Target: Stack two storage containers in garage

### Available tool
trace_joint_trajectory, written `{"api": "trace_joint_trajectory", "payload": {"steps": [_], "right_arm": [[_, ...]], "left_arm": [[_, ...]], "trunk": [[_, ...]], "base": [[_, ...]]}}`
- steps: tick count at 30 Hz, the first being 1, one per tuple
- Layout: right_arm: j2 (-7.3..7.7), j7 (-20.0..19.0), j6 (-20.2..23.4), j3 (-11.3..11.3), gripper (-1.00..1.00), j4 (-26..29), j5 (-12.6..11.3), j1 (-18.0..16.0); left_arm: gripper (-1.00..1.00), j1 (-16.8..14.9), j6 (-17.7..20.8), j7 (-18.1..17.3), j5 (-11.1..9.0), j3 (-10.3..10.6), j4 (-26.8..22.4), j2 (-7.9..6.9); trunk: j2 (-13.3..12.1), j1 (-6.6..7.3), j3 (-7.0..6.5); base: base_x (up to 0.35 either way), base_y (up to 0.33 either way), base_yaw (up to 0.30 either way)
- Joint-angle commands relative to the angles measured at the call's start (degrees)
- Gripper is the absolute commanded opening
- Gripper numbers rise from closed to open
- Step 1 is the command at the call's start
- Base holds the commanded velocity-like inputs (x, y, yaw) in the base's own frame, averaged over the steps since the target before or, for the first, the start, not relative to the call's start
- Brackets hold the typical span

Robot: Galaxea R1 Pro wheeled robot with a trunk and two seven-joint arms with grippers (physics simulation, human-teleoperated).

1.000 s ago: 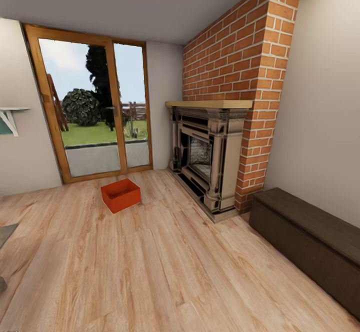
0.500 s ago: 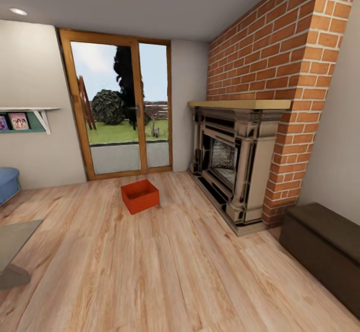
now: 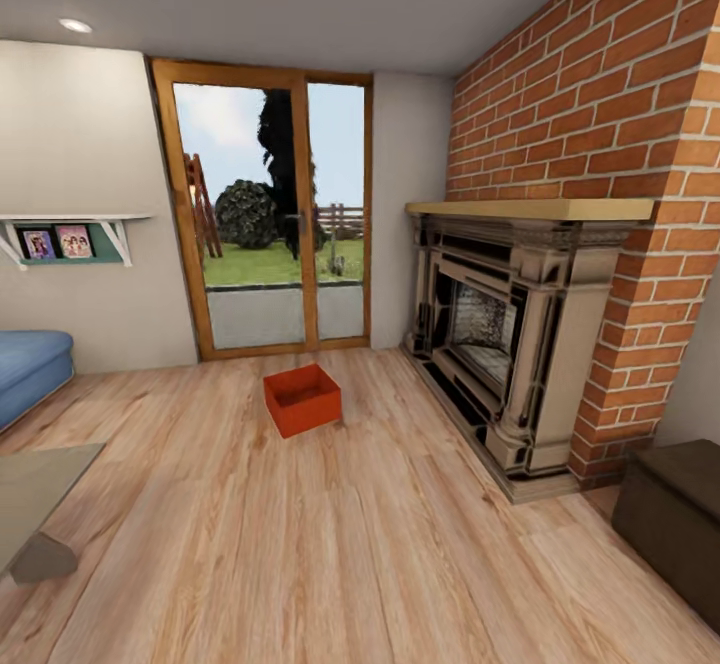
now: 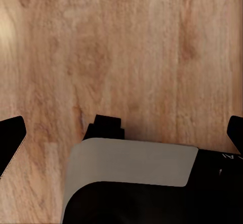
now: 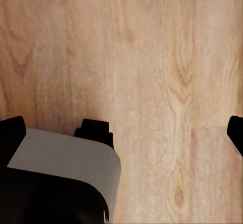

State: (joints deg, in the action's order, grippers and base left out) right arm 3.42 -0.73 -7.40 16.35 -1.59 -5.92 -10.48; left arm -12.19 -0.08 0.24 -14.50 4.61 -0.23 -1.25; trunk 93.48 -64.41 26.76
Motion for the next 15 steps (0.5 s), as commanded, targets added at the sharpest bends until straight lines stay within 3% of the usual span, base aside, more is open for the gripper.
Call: {"api": "trace_joint_trajectory", "payload": {"steps": [1,15], "right_arm": [[0.12,-0.1,-0.3,0.6,1.0,-0.2,-0.5,-0.1],[0.07,-0.1,-0.3,0.6,1.0,-0.2,-0.5,-0.1]], "left_arm": [[1.0,0.0,0.0,0.0,-0.5,0.5,0.0,0.02],[1.0,0.0,0.0,0.0,-0.5,0.5,0.0,0.01]], "trunk": [[0.0,-0.03,0.06],[0.0,-0.03,0.06]], "base": [[0.327,0.0,0.003],[0.327,0.0,0.0]]}}
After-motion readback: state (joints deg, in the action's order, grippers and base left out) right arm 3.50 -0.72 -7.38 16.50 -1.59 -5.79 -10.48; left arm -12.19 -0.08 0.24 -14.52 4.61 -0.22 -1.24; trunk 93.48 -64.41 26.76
